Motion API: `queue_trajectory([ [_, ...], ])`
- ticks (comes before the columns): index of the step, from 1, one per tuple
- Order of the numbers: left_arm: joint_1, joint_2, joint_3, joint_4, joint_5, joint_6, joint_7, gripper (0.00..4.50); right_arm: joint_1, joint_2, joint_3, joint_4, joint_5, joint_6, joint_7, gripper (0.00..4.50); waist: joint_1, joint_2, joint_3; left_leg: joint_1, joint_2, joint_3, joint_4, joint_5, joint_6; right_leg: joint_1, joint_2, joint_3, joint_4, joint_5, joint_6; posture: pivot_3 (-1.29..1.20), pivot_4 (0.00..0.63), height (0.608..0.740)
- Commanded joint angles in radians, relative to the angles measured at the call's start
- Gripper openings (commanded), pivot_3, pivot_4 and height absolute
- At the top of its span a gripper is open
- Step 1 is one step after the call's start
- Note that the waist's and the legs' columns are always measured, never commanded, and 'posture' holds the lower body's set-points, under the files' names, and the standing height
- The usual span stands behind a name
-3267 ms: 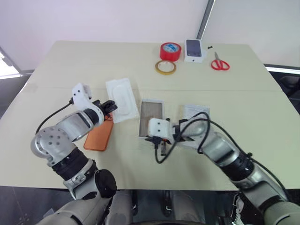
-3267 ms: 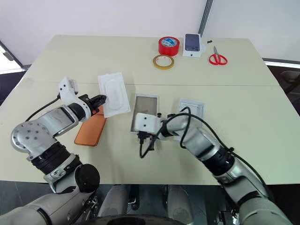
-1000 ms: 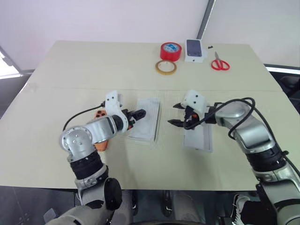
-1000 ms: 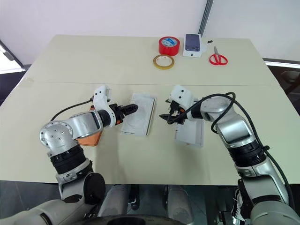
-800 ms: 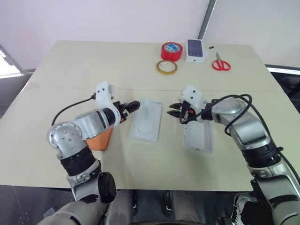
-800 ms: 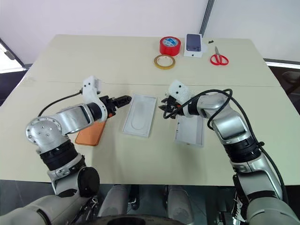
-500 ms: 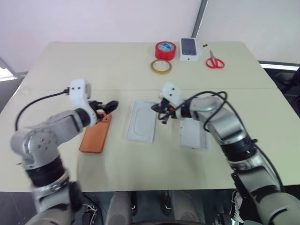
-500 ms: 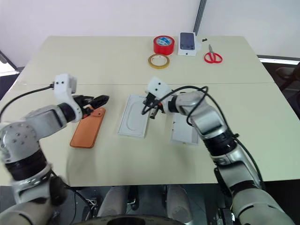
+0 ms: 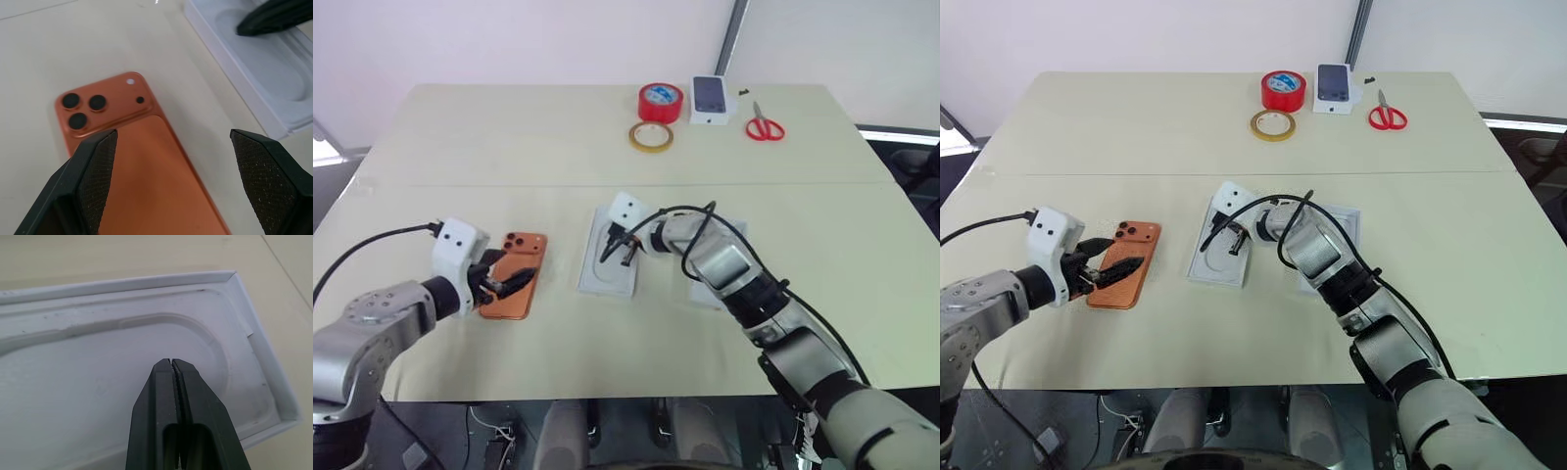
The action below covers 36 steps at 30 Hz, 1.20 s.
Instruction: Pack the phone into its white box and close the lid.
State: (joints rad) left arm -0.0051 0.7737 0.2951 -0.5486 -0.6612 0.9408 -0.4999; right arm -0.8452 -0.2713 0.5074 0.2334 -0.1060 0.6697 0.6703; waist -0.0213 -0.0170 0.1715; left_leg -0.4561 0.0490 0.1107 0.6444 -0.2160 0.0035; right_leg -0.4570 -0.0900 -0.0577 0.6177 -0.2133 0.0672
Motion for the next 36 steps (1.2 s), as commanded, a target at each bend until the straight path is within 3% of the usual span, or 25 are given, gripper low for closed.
queue_trajectory([
  [1, 0.024, -0.001, 0.029, -0.047, -0.001, -0.03, -0.013, 3.86, -0.007, -0.018, 0.004, -0.024, -0.025, -0.02, 0.021, 0.05, 0.001, 0.0, 0.0, -0.001, 0.0, 0.0, 0.0, 0.0, 0.0, 0.0, 0.0, 0.0, 0.001, 0.0, 0.0, 0.0, 0.15, 0.74],
  [7, 0.008, -0.052, 0.167, 0.05, -0.01, 0.07, 0.121, 3.86, -0.016, 0.051, -0.071, -0.215, 0.085, 0.05, 0.071, 0.05, -0.001, 0.0, 0.0, -0.005, 0.001, 0.0, 0.002, 0.001, -0.001, -0.003, 0.002, -0.001, 0.003, 0.0, 0.0, 0.0, 0.15, 0.74],
  [8, 0.001, -0.064, 0.19, 0.067, -0.013, 0.102, 0.149, 4.12, -0.014, 0.071, -0.066, -0.243, 0.102, 0.08, 0.08, 0.01, -0.002, 0.0, 0.0, -0.004, 0.002, 0.0, 0.002, 0.002, 0.0, -0.003, 0.003, -0.001, 0.003, 0.001, 0.0, 0.0, 0.15, 0.74],
  [10, -0.021, -0.094, 0.231, 0.092, -0.037, 0.165, 0.192, 4.46, -0.006, 0.103, -0.042, -0.271, 0.115, 0.111, 0.085, 0.0, -0.002, 0.0, 0.0, -0.004, 0.003, -0.001, 0.003, 0.003, 0.002, -0.002, 0.008, -0.002, 0.004, 0.001, 0.0, 0.0, 0.15, 0.74],
  [15, -0.091, -0.143, 0.264, 0.173, -0.04, 0.293, 0.276, 4.46, -0.014, 0.153, 0.078, -0.222, 0.065, 0.116, 0.081, 0.0, 0.006, -0.002, -0.001, -0.004, 0.002, -0.002, 0.006, 0.004, 0.002, -0.002, 0.008, -0.003, 0.01, 0.001, 0.001, 0.0, 0.15, 0.74],
  [25, -0.16, -0.217, 0.206, 0.151, -0.123, 0.495, 0.25, 4.46, -0.078, 0.246, 0.232, -0.038, -0.008, 0.091, 0.093, 0.0, 0.004, -0.003, -0.002, -0.003, 0.002, -0.002, 0.007, 0.004, 0.001, -0.002, 0.008, -0.003, 0.012, 0.001, 0.001, 0.0, 0.15, 0.74],
  [36, -0.193, -0.346, 0.181, 0.08, -0.156, 0.625, 0.248, 4.46, -0.095, 0.272, 0.225, 0.032, -0.057, 0.027, 0.097, 0.0, 0.009, -0.003, -0.005, 0.0, 0.001, -0.003, 0.006, 0.004, 0.0, 0.002, 0.007, -0.003, 0.012, 0.001, 0.001, 0.0, 0.15, 0.74],
])
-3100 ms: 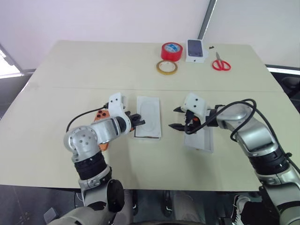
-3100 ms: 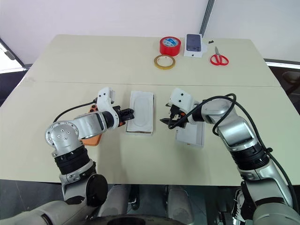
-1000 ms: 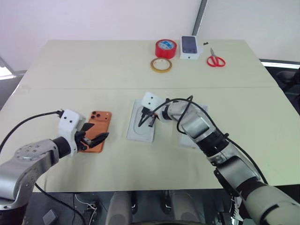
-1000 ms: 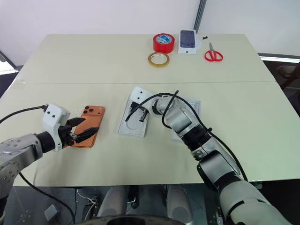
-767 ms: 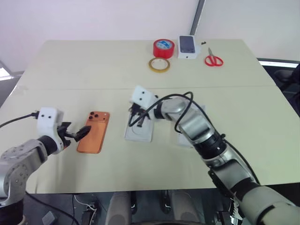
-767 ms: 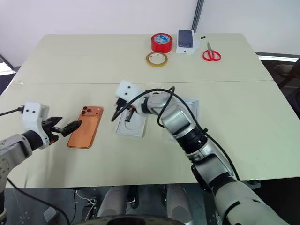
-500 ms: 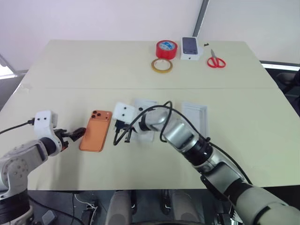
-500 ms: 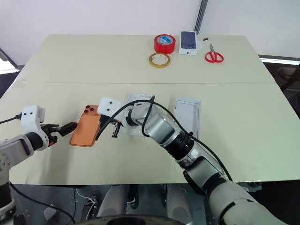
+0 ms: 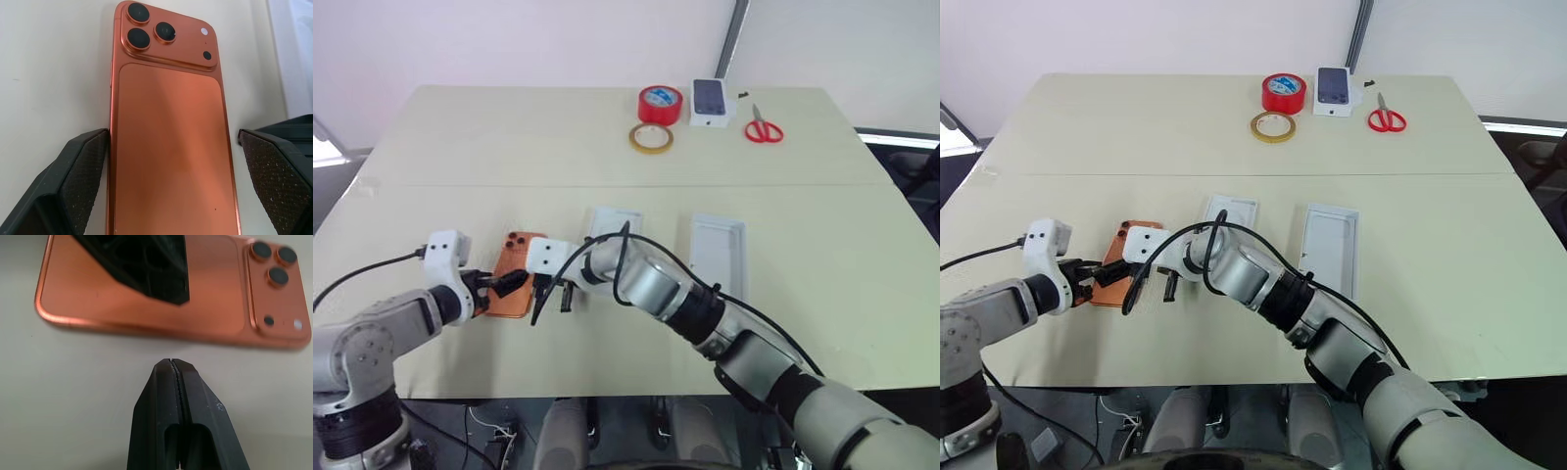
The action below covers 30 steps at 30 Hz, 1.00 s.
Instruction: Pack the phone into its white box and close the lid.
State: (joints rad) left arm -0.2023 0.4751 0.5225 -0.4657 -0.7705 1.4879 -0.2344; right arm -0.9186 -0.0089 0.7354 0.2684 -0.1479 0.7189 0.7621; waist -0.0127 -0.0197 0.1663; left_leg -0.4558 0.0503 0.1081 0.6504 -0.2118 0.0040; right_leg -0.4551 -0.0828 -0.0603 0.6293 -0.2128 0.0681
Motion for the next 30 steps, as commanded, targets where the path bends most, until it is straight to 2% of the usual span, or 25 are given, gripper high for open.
queue_trajectory([
  [1, -0.005, -0.063, -0.038, -0.006, -0.049, 0.091, -0.019, 4.46, -0.021, 0.006, -0.006, -0.003, -0.019, -0.027, 0.008, 0.0, 0.001, 0.0, 0.0, 0.001, 0.0, 0.0, 0.0, 0.0, 0.0, 0.001, 0.0, 0.0, 0.0, 0.0, 0.0, 0.0, 0.15, 0.74],
  [7, -0.051, -0.139, 0.012, -0.005, -0.095, 0.127, -0.013, 4.46, -0.013, -0.014, -0.023, -0.004, -0.033, -0.044, 0.016, 0.0, 0.002, 0.0, 0.0, 0.013, -0.001, -0.001, -0.003, -0.002, -0.002, 0.013, -0.001, -0.001, -0.004, -0.001, 0.0, 0.0, 0.15, 0.74],
  [17, -0.107, -0.146, 0.108, 0.068, -0.115, 0.127, 0.027, 4.46, 0.007, -0.014, -0.025, -0.018, -0.049, -0.05, 0.026, 0.0, 0.0, 0.0, 0.0, 0.012, -0.001, -0.003, -0.003, -0.002, -0.002, 0.013, -0.001, -0.002, -0.004, -0.001, 0.0, 0.0, 0.15, 0.74],
  [30, -0.128, -0.168, 0.104, 0.05, -0.231, 0.127, 0.092, 4.46, 0.02, -0.013, -0.015, -0.021, -0.079, -0.072, 0.045, 0.0, -0.004, 0.0, 0.0, 0.012, -0.001, -0.003, -0.004, -0.002, -0.003, 0.012, -0.005, -0.002, -0.005, -0.001, 0.0, 0.0, 0.15, 0.74],
])
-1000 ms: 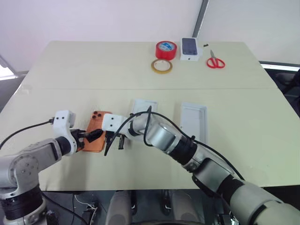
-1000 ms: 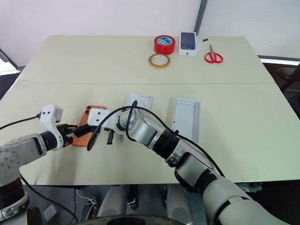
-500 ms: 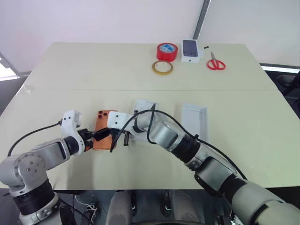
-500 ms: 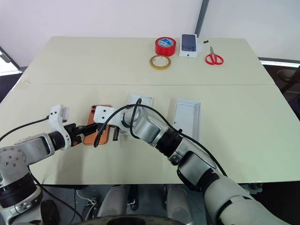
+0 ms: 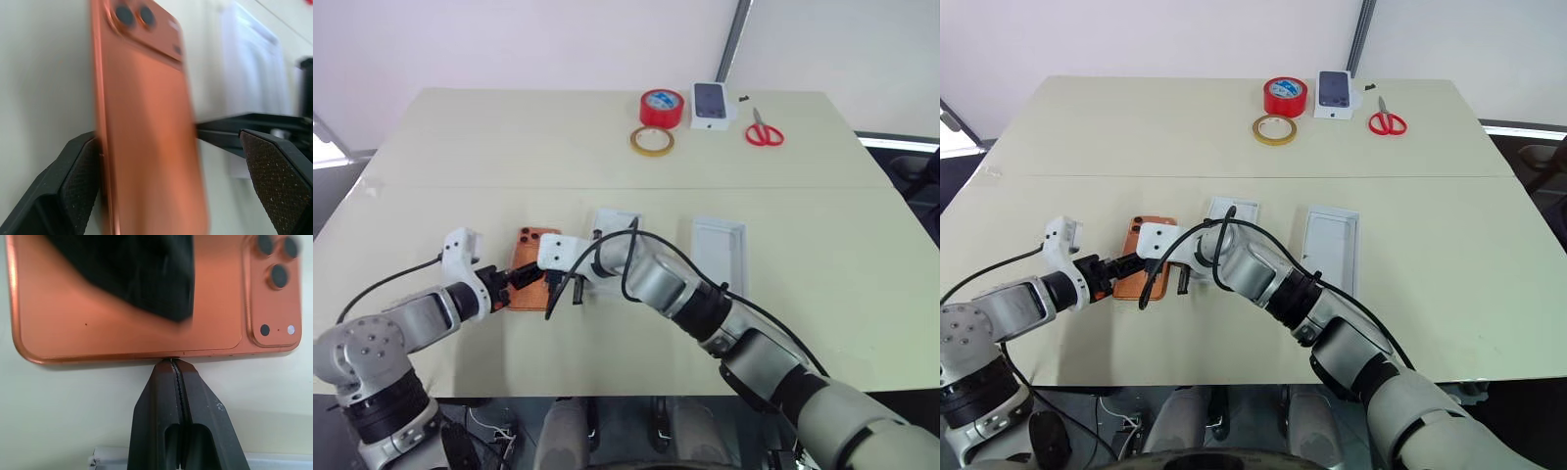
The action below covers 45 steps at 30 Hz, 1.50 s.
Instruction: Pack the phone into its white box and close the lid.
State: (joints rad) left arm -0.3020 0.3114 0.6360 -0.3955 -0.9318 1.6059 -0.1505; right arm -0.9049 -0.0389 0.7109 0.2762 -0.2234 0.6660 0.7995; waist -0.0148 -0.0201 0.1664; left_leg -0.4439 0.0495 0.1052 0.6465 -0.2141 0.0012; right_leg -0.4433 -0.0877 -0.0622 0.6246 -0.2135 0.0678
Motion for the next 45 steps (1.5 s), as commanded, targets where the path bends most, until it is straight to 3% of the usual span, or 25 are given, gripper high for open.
queue_trajectory([
  [1, -0.033, -0.007, -0.006, -0.018, -0.083, 0.009, 0.017, 4.46, 0.007, 0.017, 0.009, -0.029, -0.005, -0.02, 0.008, 0.0, -0.003, 0.0, 0.0, 0.0, 0.0, 0.0, 0.0, 0.0, 0.0, 0.0, 0.0, 0.0, 0.0, 0.0, 0.0, 0.0, 0.15, 0.74],
  [13, -0.064, -0.003, 0.096, 0.062, -0.105, 0.009, 0.107, 4.46, 0.014, 0.016, 0.006, -0.036, -0.012, -0.018, 0.015, 0.0, -0.006, 0.0, 0.0, -0.001, 0.0, 0.0, -0.002, 0.0, 0.0, -0.001, 0.0, 0.0, -0.002, 0.0, 0.0, 0.0, 0.15, 0.74],
  [16, -0.062, -0.006, 0.111, 0.072, -0.123, 0.009, 0.124, 3.57, 0.013, 0.016, 0.003, -0.039, -0.013, -0.017, 0.015, 0.0, -0.006, 0.0, 0.0, -0.001, 0.0, 0.0, -0.003, 0.0, 0.0, -0.001, 0.0, 0.0, -0.003, 0.0, 0.0, 0.0, 0.15, 0.74],
  [22, -0.043, -0.006, 0.112, 0.068, -0.169, 0.009, 0.148, 0.49, 0.003, 0.013, -0.01, -0.045, -0.013, -0.015, 0.018, 0.0, -0.006, 0.0, 0.0, -0.001, 0.0, 0.0, -0.003, 0.0, 0.0, -0.001, 0.0, 0.0, -0.005, 0.0, -0.001, 0.0, 0.15, 0.74],
  [32, -0.047, -0.088, 0.207, 0.097, -0.279, 0.008, 0.268, 0.49, -0.003, -0.058, -0.076, -0.224, 0.024, 0.055, 0.07, 0.0, -0.003, 0.0, 0.001, -0.002, 0.0, 0.0, -0.005, 0.0, 0.0, -0.002, -0.002, 0.001, -0.008, 0.0, -0.001, 0.0, 0.15, 0.74],
  [34, -0.05, -0.098, 0.217, 0.102, -0.303, 0.004, 0.291, 0.0, 0.005, -0.077, -0.1, -0.275, 0.043, 0.08, 0.082, 0.0, -0.003, 0.0, 0.001, -0.003, 0.0, 0.0, -0.005, 0.0, 0.0, -0.002, -0.002, 0.001, -0.008, 0.0, -0.001, 0.0, 0.15, 0.74],
  [37, -0.056, -0.101, 0.22, 0.111, -0.364, -0.02, 0.333, 0.0, 0.026, -0.124, -0.151, -0.376, 0.086, 0.113, 0.106, 0.0, -0.003, 0.0, 0.001, -0.003, 0.0, 0.0, -0.005, 0.0, 0.0, -0.002, -0.002, 0.001, -0.008, 0.0, -0.001, 0.0, 0.15, 0.74],
  [41, -0.063, -0.094, 0.182, 0.107, -0.501, -0.107, 0.419, 0.0, 0.094, -0.216, -0.277, -0.523, 0.174, 0.089, 0.131, 0.0, 0.001, -0.001, 0.001, -0.005, 0.0, 0.0, -0.005, 0.0, 0.0, -0.003, -0.002, 0.001, -0.01, 0.001, -0.001, 0.0, 0.15, 0.74],
  [45, -0.077, -0.079, 0.057, 0.088, -0.647, -0.235, 0.526, 0.0, 0.184, -0.336, -0.433, -0.615, 0.296, 0.06, 0.186, 0.0, 0.005, -0.001, 0.001, -0.006, -0.001, -0.001, -0.006, 0.0, 0.0, -0.003, -0.003, 0.0, -0.012, 0.001, -0.001, 0.0, 0.15, 0.74],
])
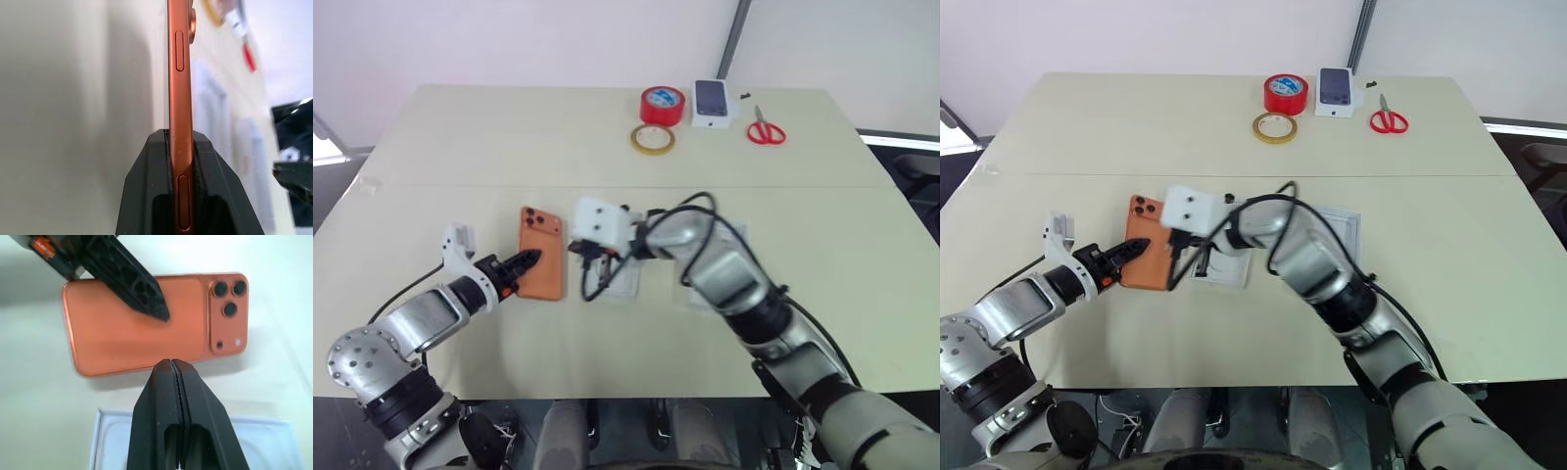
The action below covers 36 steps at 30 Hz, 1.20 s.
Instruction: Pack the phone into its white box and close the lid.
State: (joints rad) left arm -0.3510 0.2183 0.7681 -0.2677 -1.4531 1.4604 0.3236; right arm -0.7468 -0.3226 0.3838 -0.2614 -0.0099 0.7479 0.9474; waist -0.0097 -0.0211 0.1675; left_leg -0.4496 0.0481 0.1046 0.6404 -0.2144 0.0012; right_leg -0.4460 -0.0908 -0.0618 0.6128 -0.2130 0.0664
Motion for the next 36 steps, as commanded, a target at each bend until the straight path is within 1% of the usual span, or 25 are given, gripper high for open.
queue_trajectory([
  [1, -0.036, 0.012, -0.113, -0.039, -0.147, -0.122, 0.074, 0.0, 0.051, -0.087, -0.142, -0.092, 0.118, -0.022, 0.061, 0.0, 0.0, 0.0, 0.0, 0.0, -0.001, 0.0, 0.0, 0.0, 0.0, 0.0, -0.001, 0.0, 0.0, 0.0, 0.0, 0.0, 0.15, 0.74],
  [5, -0.064, 0.005, -0.249, -0.006, -0.178, -0.231, 0.105, 0.0, 0.125, -0.191, -0.229, -0.084, 0.197, -0.018, 0.092, 0.0, -0.002, 0.0, 0.0, 0.0, -0.001, 0.001, -0.001, 0.0, 0.0, 0.001, -0.001, 0.0, -0.002, 0.0, 0.0, 0.0, 0.15, 0.74],
  [8, -0.093, -0.015, -0.339, 0.055, -0.127, -0.285, 0.071, 0.0, 0.173, -0.243, -0.279, -0.06, 0.215, -0.024, 0.069, 0.0, -0.003, 0.0, 0.001, 0.001, -0.001, 0.001, -0.002, 0.0, 0.001, 0.001, 0.001, 0.0, -0.002, 0.0, 0.0, 0.0, 0.15, 0.74],
  [14, -0.135, -0.039, -0.451, 0.188, -0.03, -0.354, -0.013, 0.0, 0.226, -0.305, -0.314, -0.049, 0.211, -0.047, 0.02, 0.0, 0.0, -0.001, 0.001, 0.001, 0.0, 0.001, 0.0, 0.002, 0.004, 0.002, 0.004, -0.001, -0.002, 0.0, 0.0, 0.0, 0.15, 0.74],
  [19, -0.138, -0.042, -0.484, 0.223, -0.011, -0.361, -0.039, 0.0, 0.234, -0.327, -0.318, -0.056, 0.221, -0.056, -0.007, 0.0, 0.0, -0.001, 0.002, -0.001, 0.0, 0.001, 0.006, 0.001, 0.006, 0.003, 0.005, -0.002, -0.002, 0.0, 0.0, 0.0, 0.15, 0.74],
  [27, -0.117, -0.037, -0.498, 0.209, -0.014, -0.348, -0.028, 0.0, 0.245, -0.356, -0.309, -0.046, 0.223, -0.085, -0.025, 0.0, 0.001, -0.001, 0.002, -0.001, 0.0, 0.001, 0.006, 0.0, 0.007, 0.003, 0.005, -0.001, -0.001, -0.001, 0.001, 0.0, 0.15, 0.74],
  [36, -0.081, -0.034, -0.529, 0.177, -0.016, -0.34, -0.002, 0.0, 0.237, -0.378, -0.295, 0.0, 0.224, -0.134, -0.01, 0.0, 0.001, -0.001, 0.002, -0.001, 0.0, 0.001, 0.007, 0.001, 0.007, 0.004, 0.006, -0.001, -0.001, -0.001, 0.001, 0.0, 0.15, 0.74],
])
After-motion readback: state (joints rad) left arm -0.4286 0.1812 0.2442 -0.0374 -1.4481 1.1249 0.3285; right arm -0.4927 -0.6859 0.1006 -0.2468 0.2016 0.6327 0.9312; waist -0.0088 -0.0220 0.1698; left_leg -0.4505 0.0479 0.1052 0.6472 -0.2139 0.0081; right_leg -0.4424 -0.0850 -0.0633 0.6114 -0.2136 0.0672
